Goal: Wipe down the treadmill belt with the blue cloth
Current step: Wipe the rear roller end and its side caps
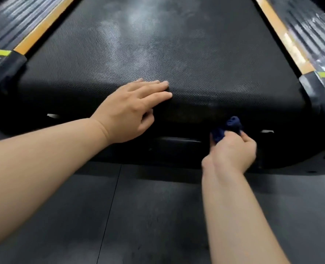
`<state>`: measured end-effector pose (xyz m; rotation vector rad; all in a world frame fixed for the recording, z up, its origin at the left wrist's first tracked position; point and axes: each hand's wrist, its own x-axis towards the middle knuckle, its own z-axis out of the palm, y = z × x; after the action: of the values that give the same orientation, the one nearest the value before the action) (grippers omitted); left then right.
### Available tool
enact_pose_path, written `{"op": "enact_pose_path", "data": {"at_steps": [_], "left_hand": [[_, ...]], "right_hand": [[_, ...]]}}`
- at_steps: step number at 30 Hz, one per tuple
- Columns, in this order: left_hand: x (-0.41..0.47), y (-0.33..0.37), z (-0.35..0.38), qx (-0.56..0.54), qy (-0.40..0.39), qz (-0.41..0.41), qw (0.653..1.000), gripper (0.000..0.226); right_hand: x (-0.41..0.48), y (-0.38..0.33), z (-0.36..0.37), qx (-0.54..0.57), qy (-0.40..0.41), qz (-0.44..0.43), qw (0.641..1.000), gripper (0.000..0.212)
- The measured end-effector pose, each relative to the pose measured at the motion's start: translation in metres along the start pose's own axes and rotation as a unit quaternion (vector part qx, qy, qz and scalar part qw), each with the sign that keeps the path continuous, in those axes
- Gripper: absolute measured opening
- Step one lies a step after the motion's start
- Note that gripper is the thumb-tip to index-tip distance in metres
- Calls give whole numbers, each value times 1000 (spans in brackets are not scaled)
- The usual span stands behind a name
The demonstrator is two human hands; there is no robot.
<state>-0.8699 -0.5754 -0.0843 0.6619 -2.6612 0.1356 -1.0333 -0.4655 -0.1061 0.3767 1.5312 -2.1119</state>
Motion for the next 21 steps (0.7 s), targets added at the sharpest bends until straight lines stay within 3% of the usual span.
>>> {"op": "enact_pose_path", "data": {"at_steps": [5, 9, 14, 16, 17, 18, 19, 20, 21], "left_hand": [[4, 8, 4, 6, 11, -10, 1000, 48], [5, 3, -3, -16, 9, 5, 1000, 43], [-4, 14, -15, -24, 31, 49, 998, 26], [-15, 33, -10, -120, -25, -63, 990, 26], [-19, 46, -9, -224, -66, -183, 955, 25], [-19, 60, -7, -364, -110, -309, 872, 25], [-18, 69, -2, -491, -141, -407, 757, 26], [-14, 75, 4, -571, -154, -463, 660, 27], [-8, 80, 10, -616, -160, -486, 599, 29]], "right_hand": [[-49, 45, 21, -61, -90, 88, 990, 21], [-43, 36, 7, -86, -149, 95, 981, 13], [-37, 11, -15, -118, -172, 99, 973, 27], [-31, 2, -21, -141, -189, 85, 968, 25], [-29, 0, -24, -157, -206, 77, 963, 22], [-27, -1, -25, -173, -228, 70, 956, 17], [-26, -2, -26, -184, -251, 66, 948, 11], [-26, -2, -25, -195, -272, 70, 940, 7], [-25, -2, -24, -202, -290, 80, 932, 13]]}}
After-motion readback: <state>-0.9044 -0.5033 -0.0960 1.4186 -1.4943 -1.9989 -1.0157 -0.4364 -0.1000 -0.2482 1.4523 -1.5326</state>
